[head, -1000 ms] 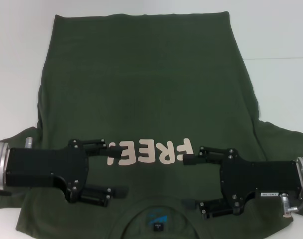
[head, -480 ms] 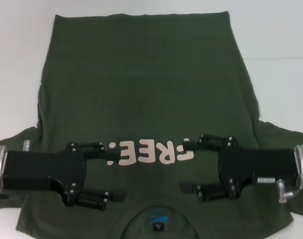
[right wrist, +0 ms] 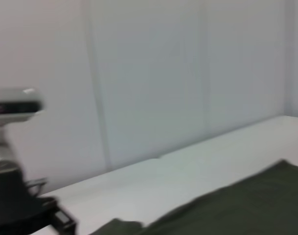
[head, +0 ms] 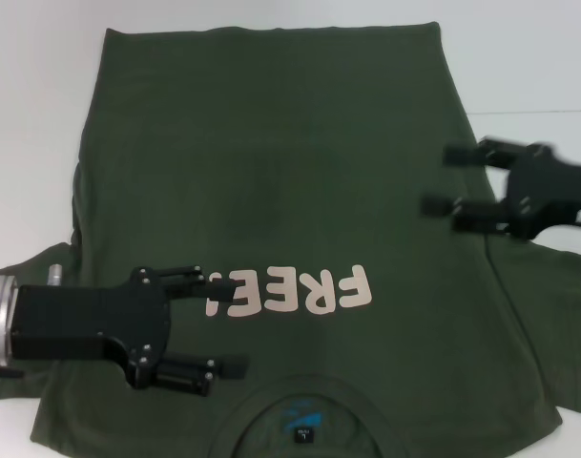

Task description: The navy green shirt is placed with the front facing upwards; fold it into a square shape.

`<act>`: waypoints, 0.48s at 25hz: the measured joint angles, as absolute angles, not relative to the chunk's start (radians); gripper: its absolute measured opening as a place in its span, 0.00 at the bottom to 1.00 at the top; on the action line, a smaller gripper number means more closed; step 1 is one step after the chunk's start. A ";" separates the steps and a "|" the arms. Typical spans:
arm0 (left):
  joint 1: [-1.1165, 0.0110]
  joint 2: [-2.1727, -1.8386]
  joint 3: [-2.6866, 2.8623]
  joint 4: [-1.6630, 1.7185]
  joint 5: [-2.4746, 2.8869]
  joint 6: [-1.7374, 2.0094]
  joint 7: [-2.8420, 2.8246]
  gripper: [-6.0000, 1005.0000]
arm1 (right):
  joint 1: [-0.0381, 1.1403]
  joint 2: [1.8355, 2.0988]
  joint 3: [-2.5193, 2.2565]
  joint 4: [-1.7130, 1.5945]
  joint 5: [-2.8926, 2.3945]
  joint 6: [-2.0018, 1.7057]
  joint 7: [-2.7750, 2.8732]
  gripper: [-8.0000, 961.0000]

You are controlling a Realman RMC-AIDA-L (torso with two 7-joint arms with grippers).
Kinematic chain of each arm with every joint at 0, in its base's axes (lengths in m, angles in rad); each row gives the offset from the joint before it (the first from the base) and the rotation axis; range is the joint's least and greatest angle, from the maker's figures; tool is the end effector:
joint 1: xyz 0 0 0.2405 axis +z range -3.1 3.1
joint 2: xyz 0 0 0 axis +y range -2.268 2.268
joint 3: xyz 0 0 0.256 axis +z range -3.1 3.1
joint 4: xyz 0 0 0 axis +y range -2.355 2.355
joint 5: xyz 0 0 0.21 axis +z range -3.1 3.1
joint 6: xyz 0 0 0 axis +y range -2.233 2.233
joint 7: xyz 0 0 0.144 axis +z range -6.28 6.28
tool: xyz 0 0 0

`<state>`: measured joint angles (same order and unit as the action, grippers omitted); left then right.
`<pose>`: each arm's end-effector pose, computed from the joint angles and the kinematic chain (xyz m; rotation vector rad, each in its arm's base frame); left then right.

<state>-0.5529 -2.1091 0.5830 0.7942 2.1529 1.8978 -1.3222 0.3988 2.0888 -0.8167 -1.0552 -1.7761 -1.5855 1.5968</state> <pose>-0.2375 0.2999 0.0152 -2.9794 -0.3617 -0.7733 0.2280 0.3324 0.0600 -2.6008 0.5002 0.7911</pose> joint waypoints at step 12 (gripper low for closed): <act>-0.588 -2.125 0.582 0.778 2.150 1.894 -1.339 0.90 | 0.311 2.091 -0.525 -1.365 -1.947 -1.709 1.877 0.85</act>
